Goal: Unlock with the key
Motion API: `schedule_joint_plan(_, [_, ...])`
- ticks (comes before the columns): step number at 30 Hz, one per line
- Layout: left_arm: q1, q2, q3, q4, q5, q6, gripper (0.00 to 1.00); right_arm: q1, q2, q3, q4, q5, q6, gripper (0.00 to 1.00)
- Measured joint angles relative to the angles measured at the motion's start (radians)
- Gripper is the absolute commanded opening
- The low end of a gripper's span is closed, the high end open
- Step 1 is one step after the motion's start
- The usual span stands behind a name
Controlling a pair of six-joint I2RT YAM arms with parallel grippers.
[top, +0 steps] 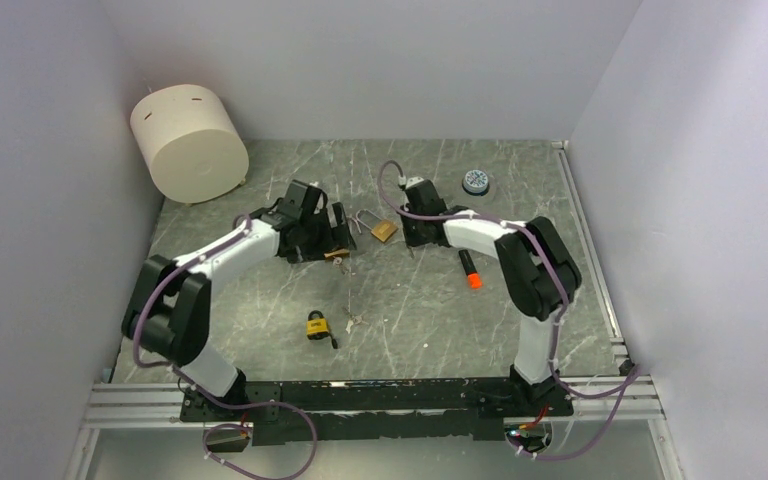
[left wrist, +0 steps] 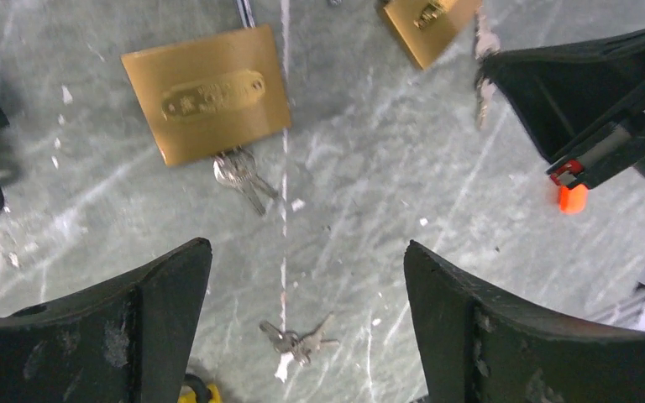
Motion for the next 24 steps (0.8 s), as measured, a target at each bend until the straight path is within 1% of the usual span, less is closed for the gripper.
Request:
schedule_joint_plan(5, [0.0,-0.144,-0.083,0.051,0.049,-0.041,0.92,-0.002,-0.194,-0.185,0.043,-0.066,0.04,0.0])
schedule_joint_plan(7, [0.0,-0.188,-0.105,0.081,0.072,-0.066,0.94,-0.002,-0.307,-0.262,0.09,-0.11,0.06,0.0])
schedule_joint_plan(10, [0.001,-0.257,-0.177,0.163,0.135,-0.127,0.94,-0.002,-0.468,-0.364,0.183,-0.179,0.101,0.0])
schedule_joint_plan(14, [0.001,-0.294,-0.275,0.278,0.241,-0.238,0.94,-0.001,-0.637,-0.478,0.27,-0.274,0.167,0.0])
schedule_joint_plan(17, [0.001,-0.295,-0.357,0.409,0.331,-0.364,0.94,0.005,-0.765,-0.577,0.323,-0.352,0.238,0.0])
schedule_joint_plan(19, [0.0,-0.296,-0.422,0.525,0.384,-0.456,0.91,0.009,-0.839,-0.627,0.348,-0.398,0.285,0.0])
schedule_joint_plan(21, [-0.006,-0.296,-0.481,0.644,0.431,-0.513,0.83,0.015,-0.914,-0.669,0.375,-0.446,0.333,0.0])
schedule_joint_plan(24, [-0.028,-0.295,-0.5,0.76,0.511,-0.504,0.79,0.026,-0.999,-0.69,0.397,-0.505,0.391,0.0])
